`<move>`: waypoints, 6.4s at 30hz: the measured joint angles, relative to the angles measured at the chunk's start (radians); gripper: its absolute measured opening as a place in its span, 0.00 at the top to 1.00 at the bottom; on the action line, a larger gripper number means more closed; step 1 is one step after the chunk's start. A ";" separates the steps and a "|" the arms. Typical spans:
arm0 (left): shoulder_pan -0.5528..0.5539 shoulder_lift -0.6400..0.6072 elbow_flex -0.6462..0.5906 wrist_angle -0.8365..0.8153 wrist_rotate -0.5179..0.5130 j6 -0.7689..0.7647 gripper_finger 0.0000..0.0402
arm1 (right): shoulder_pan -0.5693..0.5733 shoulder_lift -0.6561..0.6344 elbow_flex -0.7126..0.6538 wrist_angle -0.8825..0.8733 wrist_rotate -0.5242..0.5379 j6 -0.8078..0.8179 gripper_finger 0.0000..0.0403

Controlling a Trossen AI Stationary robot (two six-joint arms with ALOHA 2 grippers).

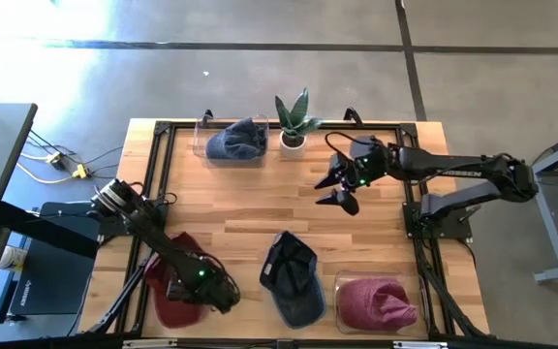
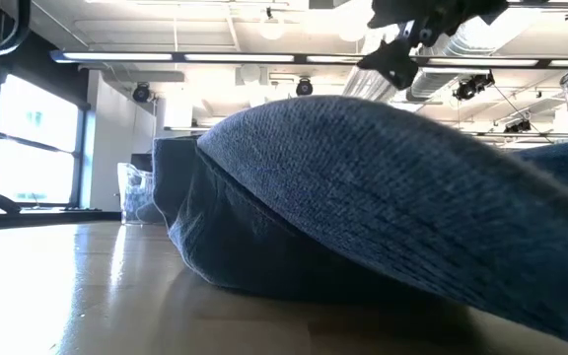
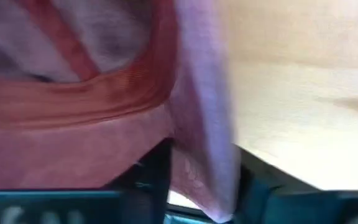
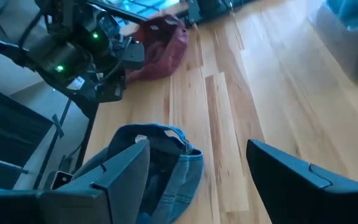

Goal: Pick & Place hat
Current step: Put the red cap into the bottom transparent bin

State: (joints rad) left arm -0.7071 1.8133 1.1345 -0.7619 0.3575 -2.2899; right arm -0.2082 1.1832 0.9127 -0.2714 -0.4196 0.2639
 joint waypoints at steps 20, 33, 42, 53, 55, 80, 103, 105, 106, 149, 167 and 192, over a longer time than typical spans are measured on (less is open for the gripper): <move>0.312 -0.122 0.679 -0.293 -0.681 1.124 0.99 | -0.165 -0.177 0.171 -0.235 -0.252 -0.180 0.35; 0.585 -0.122 0.733 0.037 -0.351 1.627 1.00 | -0.056 -0.177 0.454 -0.608 0.275 -0.561 0.34; 0.650 -0.122 0.733 0.067 -0.285 1.721 1.00 | 0.048 -0.162 0.273 -0.357 0.579 -0.509 0.31; 0.664 -0.122 0.733 0.043 -0.220 1.797 1.00 | 0.066 -0.161 0.162 -0.120 0.652 -0.556 0.78; 0.665 -0.132 0.733 0.019 -0.219 1.825 1.00 | 0.056 -0.161 0.197 -0.180 0.590 -0.559 0.92; 0.662 -0.138 0.732 -0.119 -0.072 2.624 0.96 | 0.115 0.052 0.555 -0.700 -0.455 -0.131 0.74; 0.696 -0.138 0.732 -0.128 0.105 2.277 0.99 | 0.518 -0.092 0.526 -0.687 0.425 -0.055 0.41; 0.701 -0.126 0.733 -0.118 0.106 2.278 0.99 | 0.551 -0.076 0.502 -0.624 0.471 -0.056 0.40; 0.709 -0.120 0.733 -0.116 0.105 2.278 0.99 | 0.559 -0.067 0.494 -0.602 0.498 -0.047 0.40; 0.783 -0.137 0.732 -0.357 -0.306 2.234 0.50 | 0.869 -0.078 0.485 -0.698 0.579 1.315 0.98; 0.644 -0.137 0.732 -0.362 -0.401 2.311 0.50 | 1.190 0.092 0.484 -0.805 0.565 1.800 0.99; 0.648 -0.135 0.665 -0.341 -0.399 2.311 0.50 | 1.044 0.291 0.484 -0.574 0.480 1.885 0.99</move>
State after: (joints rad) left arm -0.0593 1.6779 1.7995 -1.1026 -0.0412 0.0208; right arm 0.8362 1.4746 1.3972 -0.8458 0.0604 2.1487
